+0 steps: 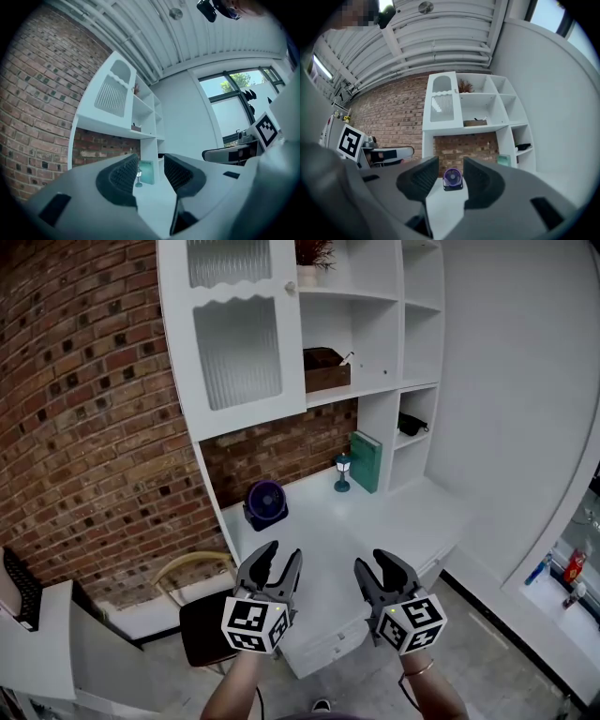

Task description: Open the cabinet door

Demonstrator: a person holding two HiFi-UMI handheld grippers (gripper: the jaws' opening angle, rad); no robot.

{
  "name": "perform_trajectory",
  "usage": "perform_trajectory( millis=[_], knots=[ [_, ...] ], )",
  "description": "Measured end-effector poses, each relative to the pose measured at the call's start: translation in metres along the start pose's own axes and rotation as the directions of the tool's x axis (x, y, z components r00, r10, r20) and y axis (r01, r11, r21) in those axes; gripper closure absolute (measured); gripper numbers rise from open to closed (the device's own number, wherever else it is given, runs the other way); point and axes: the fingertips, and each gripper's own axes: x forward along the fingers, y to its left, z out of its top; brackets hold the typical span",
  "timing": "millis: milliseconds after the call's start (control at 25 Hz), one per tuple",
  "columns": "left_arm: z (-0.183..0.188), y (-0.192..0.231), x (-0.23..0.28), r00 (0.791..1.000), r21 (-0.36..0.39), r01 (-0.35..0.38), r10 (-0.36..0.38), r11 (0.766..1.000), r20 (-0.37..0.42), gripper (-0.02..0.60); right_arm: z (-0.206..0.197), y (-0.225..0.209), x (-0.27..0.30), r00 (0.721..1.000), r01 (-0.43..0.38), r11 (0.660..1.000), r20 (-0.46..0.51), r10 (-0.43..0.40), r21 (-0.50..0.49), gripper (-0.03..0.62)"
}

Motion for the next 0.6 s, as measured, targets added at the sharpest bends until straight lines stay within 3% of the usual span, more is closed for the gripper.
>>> perform_trajectory(
  millis=[320, 600],
  knots=[
    [0.043, 0.03, 0.047, 0.997, 0.079, -0.008, 0.002, 0.997, 0.078, 0.417, 0.036, -0.017, 0.057, 0.998, -0.024, 0.999, 0.051, 0.027, -0.049, 0.441],
    [0.08, 0.055, 0.092, 0.988, 0.159, -0.073, 0.049, 0.985, 0.147, 0.417, 0.072, -0.034, 0.11, 0.988, -0.09, 0.993, 0.118, 0.099, -0.081, 0.441]
  ],
)
